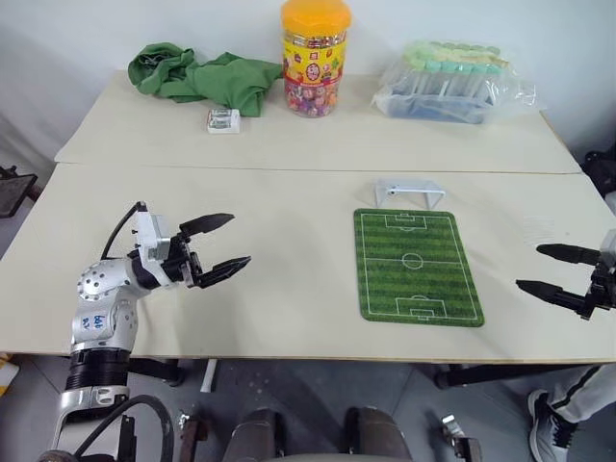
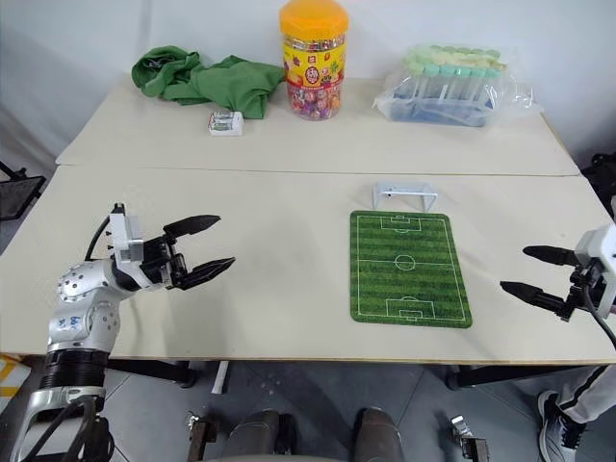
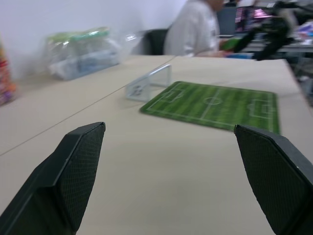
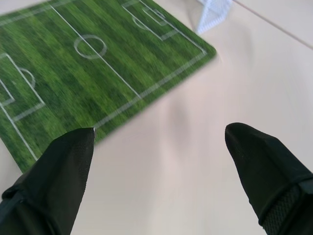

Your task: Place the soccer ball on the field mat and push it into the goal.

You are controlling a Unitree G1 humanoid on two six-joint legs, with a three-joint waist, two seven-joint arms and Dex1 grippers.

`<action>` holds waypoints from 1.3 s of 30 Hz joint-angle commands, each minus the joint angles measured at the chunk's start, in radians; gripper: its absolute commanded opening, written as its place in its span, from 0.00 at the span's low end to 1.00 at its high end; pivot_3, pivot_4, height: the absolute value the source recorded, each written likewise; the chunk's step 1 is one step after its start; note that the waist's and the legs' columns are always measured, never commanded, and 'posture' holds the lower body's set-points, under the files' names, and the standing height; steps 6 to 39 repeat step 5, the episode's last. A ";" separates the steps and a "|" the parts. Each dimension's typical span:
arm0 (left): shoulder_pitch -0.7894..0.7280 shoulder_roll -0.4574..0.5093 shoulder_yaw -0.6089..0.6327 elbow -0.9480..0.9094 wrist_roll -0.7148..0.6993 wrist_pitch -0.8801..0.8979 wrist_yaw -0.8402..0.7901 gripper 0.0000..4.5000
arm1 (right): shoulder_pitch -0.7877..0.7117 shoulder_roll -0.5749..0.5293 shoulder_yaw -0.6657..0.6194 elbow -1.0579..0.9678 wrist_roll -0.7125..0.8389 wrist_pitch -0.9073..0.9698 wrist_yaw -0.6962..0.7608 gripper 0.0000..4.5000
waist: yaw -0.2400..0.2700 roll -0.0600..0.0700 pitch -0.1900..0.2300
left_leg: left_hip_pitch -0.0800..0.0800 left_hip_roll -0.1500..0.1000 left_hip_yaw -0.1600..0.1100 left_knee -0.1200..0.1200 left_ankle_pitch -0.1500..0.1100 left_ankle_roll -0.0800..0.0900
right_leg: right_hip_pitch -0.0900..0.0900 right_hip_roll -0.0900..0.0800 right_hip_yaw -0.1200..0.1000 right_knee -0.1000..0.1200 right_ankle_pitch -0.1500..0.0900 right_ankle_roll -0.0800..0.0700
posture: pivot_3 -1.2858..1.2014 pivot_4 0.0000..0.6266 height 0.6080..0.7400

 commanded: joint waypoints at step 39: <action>0.048 0.014 -0.013 -0.101 0.004 0.063 0.058 1.00 | 0.057 0.004 -0.047 -0.010 0.011 -0.018 -0.060 0.99 | 0.002 0.000 0.000 | 0.000 0.000 0.000 0.000 0.000 0.000 | 0.000 0.000 0.000 0.000 0.000 0.000 | 0.52 0.24 1.00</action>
